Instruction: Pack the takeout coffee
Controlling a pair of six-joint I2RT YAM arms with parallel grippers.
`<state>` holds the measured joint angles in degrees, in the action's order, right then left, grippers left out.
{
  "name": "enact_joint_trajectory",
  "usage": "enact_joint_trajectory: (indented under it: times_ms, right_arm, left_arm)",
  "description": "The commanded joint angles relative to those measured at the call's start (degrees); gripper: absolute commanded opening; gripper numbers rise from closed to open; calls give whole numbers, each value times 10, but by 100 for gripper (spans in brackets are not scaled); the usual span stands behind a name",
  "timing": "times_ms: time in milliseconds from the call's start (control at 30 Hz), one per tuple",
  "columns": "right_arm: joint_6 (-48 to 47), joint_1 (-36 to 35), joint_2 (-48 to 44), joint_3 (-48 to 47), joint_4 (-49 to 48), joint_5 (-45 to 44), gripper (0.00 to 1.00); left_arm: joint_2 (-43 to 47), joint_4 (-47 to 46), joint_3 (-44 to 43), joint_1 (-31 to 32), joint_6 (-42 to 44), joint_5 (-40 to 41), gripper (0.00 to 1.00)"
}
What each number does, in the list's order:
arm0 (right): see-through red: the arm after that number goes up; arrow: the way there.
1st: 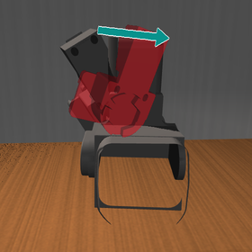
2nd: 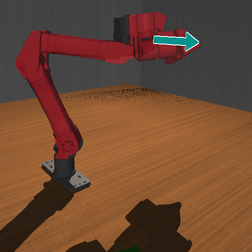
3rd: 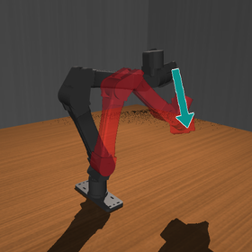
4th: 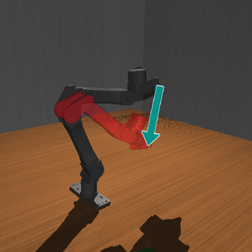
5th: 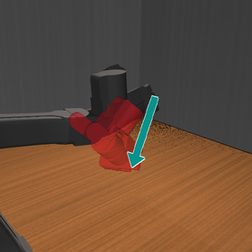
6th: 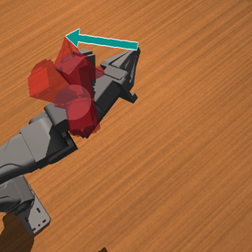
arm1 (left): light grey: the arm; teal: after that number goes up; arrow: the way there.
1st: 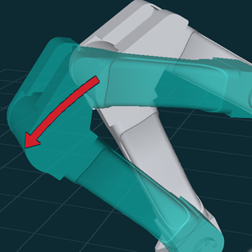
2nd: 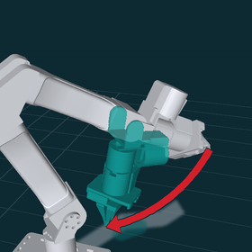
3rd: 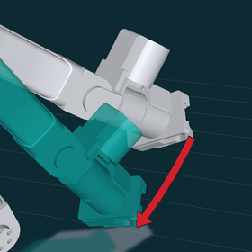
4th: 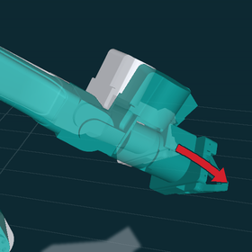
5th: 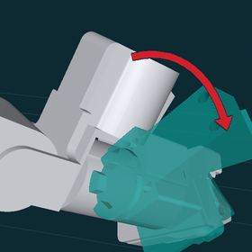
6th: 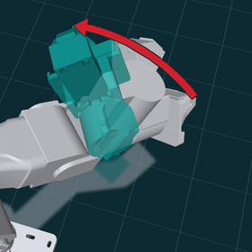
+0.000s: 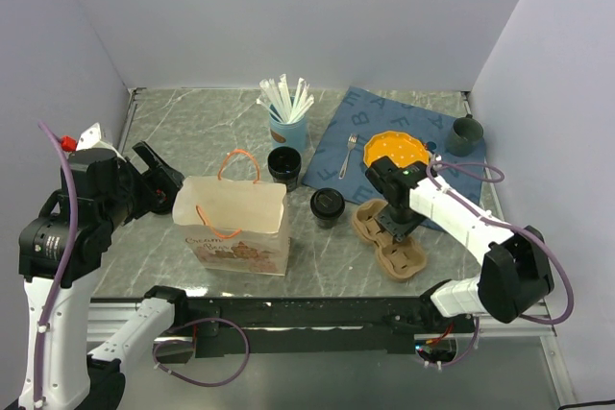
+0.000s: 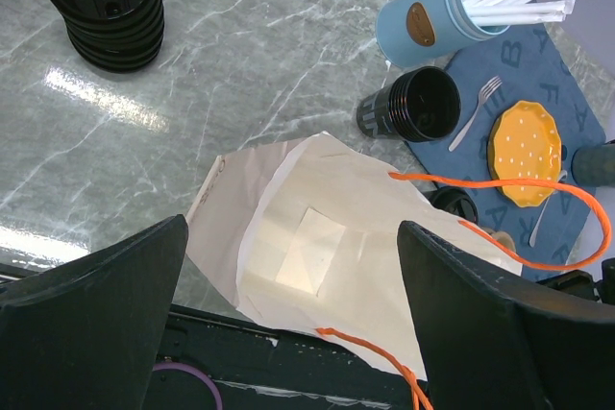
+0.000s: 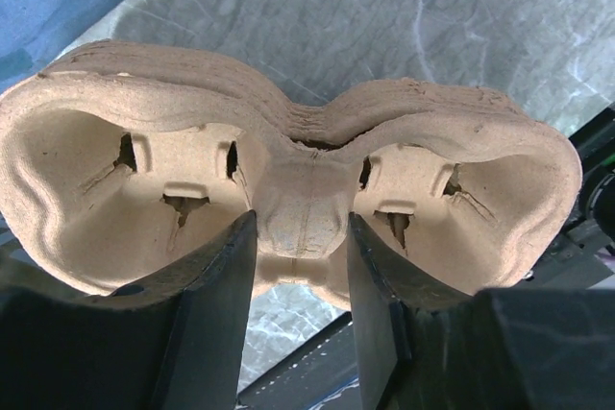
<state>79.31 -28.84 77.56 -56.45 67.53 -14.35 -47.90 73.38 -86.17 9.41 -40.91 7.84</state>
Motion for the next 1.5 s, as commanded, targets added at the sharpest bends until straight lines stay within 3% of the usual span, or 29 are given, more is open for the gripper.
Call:
enact_joint_trajectory:
  times_ms: [0, 533, 833, 1067, 1233, 1467]
  right_arm:
    - [-20, 4, -27, -39, 36, -45, 42]
    - [-180, -29, -115, -150, 73, -78, 44]
    - [-112, -12, -129, -9, 4, -38, 58]
    - [-85, -6, -67, -13, -30, -34, 68]
    - [-38, -5, -15, -29, -12, -30, 67]
    - [3, -4, -21, -6, -3, -41, 66]
  left_arm:
    - [-2, -9, -2, -1, 12, 6, 97]
    - [14, -2, 38, -1, 14, -8, 98]
    - [11, -4, 42, -1, 13, -30, 98]
    - [7, 15, 31, -1, 21, -23, 97]
    - [6, 21, 33, -1, 24, -21, 97]
    - [7, 17, 39, -1, 24, -23, 97]
